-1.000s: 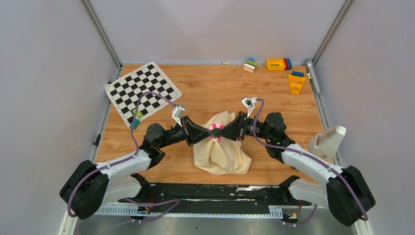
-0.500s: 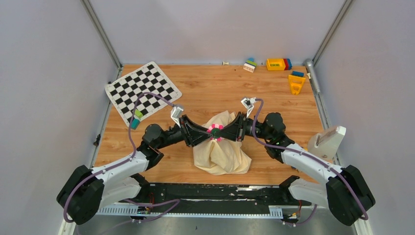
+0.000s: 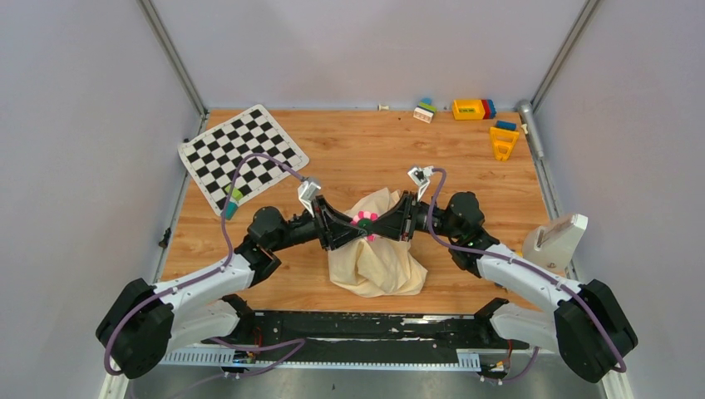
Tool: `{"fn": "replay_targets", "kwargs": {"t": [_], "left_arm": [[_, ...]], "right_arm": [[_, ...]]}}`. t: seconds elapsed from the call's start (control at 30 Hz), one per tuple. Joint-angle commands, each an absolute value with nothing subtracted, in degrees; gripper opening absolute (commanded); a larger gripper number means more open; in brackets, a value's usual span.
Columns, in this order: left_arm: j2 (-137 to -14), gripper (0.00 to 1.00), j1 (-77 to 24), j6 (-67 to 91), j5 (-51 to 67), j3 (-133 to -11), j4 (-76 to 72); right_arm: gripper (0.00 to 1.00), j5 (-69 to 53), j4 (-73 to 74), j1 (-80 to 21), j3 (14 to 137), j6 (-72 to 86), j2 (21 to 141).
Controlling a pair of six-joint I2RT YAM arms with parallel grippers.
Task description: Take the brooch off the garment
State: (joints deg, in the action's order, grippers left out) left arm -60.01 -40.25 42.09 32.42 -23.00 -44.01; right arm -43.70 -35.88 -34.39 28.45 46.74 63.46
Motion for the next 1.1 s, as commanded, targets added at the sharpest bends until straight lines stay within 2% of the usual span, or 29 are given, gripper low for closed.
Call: {"fn": "replay_targets", "kwargs": {"t": [0.0, 0.03, 0.13, 0.27, 0.33, 0.5, 0.73, 0.9, 0.97, 1.03, 1.07], "left_arm": [[-59.4, 0.4, -40.6, 38.8, 30.6, -25.1, -42.0], [-59.2, 0.35, -40.6, 38.2, 30.6, -25.2, -40.9], [-58.2, 0.3, -40.6, 37.4, 30.1, -25.4, -39.1], [-57.7, 0.48, -40.7, 37.7, 30.9, -25.2, -39.0], [-57.5, 0.48, -40.7, 37.4, 31.2, -25.1, -39.0], [-57.2, 0.39, -40.7, 37.0, 31.5, -24.7, -38.3], [-57.4, 0.18, -40.7, 37.6, 31.1, -24.1, -39.4], [-58.5, 0.15, -40.7, 38.9, 31.2, -24.3, -41.1], [-58.7, 0.19, -40.7, 39.5, 31.4, -24.3, -41.7], [-58.6, 0.38, -40.6, 39.6, 31.5, -24.1, -42.3], [-58.2, 0.42, -40.7, 39.8, 31.4, -23.8, -42.7]], "right_arm": [[0.0, -43.1, -39.3, -34.8, 30.2, 47.3, 62.9], [0.0, -43.1, -39.4, -34.9, 30.1, 47.3, 62.8], [0.0, -42.8, -39.3, -34.9, 30.0, 47.3, 62.4], [0.0, -42.5, -39.4, -34.9, 29.9, 47.5, 62.4], [0.0, -42.5, -39.7, -34.9, 29.7, 47.7, 62.4], [0.0, -42.1, -40.3, -34.9, 29.4, 48.3, 62.1], [0.0, -42.9, -40.9, -35.0, 29.3, 48.4, 62.5], [0.0, -42.9, -40.5, -35.5, 29.2, 47.3, 62.1], [0.0, -42.1, -40.1, -35.5, 28.9, 47.2, 61.5], [0.0, -40.9, -38.9, -35.5, 28.9, 46.7, 60.7], [0.0, -40.3, -38.1, -35.5, 28.9, 46.1, 60.4]]}}
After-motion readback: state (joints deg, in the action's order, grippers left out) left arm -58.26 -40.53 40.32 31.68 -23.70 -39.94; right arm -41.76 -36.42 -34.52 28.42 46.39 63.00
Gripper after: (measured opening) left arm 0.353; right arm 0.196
